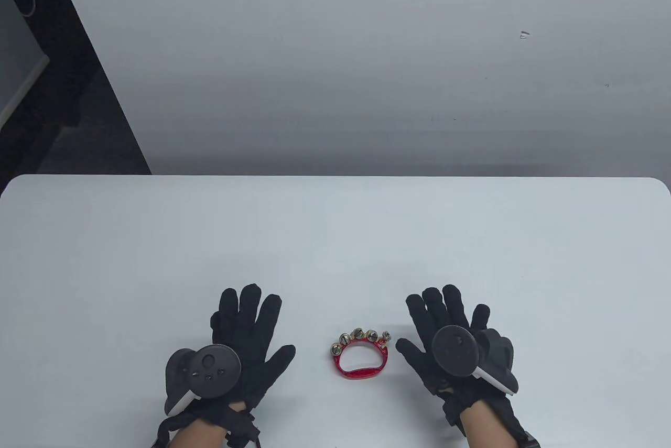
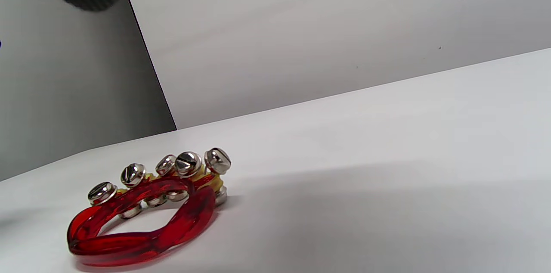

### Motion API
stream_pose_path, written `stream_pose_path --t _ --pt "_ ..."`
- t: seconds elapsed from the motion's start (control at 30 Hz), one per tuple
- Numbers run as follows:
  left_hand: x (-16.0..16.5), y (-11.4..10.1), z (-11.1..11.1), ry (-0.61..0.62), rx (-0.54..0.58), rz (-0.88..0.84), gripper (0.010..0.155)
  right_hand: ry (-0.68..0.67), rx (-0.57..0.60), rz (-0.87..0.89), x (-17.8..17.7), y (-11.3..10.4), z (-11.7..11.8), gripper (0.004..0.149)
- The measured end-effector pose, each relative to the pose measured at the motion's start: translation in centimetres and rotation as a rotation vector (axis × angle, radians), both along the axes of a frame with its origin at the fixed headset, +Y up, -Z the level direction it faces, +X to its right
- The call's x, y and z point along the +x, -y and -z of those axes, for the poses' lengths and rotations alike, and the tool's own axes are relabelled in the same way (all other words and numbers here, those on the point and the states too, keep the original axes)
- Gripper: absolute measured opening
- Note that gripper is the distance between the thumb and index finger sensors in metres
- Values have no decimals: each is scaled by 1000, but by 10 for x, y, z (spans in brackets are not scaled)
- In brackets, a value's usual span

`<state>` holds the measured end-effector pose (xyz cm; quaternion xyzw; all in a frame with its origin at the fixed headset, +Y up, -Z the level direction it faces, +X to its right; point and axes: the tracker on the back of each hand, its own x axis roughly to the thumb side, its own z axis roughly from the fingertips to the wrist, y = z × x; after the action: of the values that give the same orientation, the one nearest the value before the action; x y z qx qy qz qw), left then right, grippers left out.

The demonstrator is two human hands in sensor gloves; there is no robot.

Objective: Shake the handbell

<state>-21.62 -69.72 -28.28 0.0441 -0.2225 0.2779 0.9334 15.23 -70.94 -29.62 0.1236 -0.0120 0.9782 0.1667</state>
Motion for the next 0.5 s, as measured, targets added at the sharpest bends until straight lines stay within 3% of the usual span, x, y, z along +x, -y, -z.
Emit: stream_pose_path --t 0.5 --pt "3 2 1 16 -9 15 81 -2 -14 50 3 2 0 79"
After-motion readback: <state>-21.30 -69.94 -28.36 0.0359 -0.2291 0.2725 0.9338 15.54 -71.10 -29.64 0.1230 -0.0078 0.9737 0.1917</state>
